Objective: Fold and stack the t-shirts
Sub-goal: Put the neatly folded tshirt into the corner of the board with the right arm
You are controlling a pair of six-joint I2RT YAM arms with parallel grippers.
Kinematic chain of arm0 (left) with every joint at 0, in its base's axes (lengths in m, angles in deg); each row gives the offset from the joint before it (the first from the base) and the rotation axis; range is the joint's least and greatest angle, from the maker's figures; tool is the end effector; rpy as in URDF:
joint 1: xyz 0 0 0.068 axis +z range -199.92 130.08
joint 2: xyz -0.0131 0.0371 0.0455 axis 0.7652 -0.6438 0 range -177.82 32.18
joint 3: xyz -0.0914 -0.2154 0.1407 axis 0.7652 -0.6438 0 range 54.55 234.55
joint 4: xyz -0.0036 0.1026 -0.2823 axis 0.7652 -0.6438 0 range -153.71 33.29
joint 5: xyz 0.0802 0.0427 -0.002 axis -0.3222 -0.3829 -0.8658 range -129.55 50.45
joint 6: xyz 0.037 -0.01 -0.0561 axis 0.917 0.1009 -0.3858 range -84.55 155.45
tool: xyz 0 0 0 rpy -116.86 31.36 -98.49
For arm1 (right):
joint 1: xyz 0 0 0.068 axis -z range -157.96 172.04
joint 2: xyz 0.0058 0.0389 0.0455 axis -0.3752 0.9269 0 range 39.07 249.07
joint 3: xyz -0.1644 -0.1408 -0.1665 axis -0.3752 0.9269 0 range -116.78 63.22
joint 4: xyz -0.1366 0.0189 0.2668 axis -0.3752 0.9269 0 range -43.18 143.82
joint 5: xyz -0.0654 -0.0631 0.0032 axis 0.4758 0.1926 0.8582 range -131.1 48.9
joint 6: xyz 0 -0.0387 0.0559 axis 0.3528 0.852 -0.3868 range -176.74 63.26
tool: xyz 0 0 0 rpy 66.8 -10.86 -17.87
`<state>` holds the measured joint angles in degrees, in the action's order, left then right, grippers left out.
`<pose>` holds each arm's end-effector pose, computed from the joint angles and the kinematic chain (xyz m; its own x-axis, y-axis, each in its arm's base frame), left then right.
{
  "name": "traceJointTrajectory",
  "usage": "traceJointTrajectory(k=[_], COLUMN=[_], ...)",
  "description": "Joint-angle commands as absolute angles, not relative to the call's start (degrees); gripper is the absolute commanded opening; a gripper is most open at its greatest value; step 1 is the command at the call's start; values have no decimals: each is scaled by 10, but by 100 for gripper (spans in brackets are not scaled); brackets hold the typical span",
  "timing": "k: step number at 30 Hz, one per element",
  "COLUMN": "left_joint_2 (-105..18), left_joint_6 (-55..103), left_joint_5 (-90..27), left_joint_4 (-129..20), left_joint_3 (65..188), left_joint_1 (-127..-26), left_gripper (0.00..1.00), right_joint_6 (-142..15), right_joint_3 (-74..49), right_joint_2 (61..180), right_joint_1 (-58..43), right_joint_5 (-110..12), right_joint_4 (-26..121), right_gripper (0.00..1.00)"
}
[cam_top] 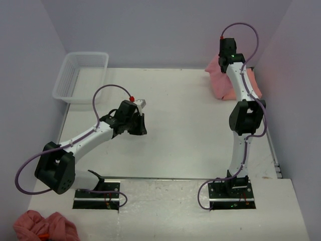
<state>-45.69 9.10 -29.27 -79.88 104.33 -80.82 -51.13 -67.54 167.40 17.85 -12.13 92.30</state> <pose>0.2739 -0.1751 0.1904 -0.8666 0.0096 -0.4989 0.2415 0.8830 -0.4025 0.5567 0.0141 0.3097 -0.7058 -0.1374 -0.6949 0.2211 0.8892 -0.4005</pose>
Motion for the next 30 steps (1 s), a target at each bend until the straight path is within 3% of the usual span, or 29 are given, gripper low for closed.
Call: traceJointTrajectory(k=[1, 30], left_joint_2=[-459, -469], left_joint_6=[107, 105], left_joint_5=[-282, -265], left_joint_4=[-774, -758], left_joint_3=[1038, 1027], left_joint_1=[-811, -810], left_gripper=[16, 16], right_joint_6=[-515, -532], right_joint_3=[-685, -657], right_joint_2=[1648, 1594], right_joint_1=[186, 207], right_joint_5=[-113, -106], right_joint_4=[895, 886], right_gripper=[0, 0])
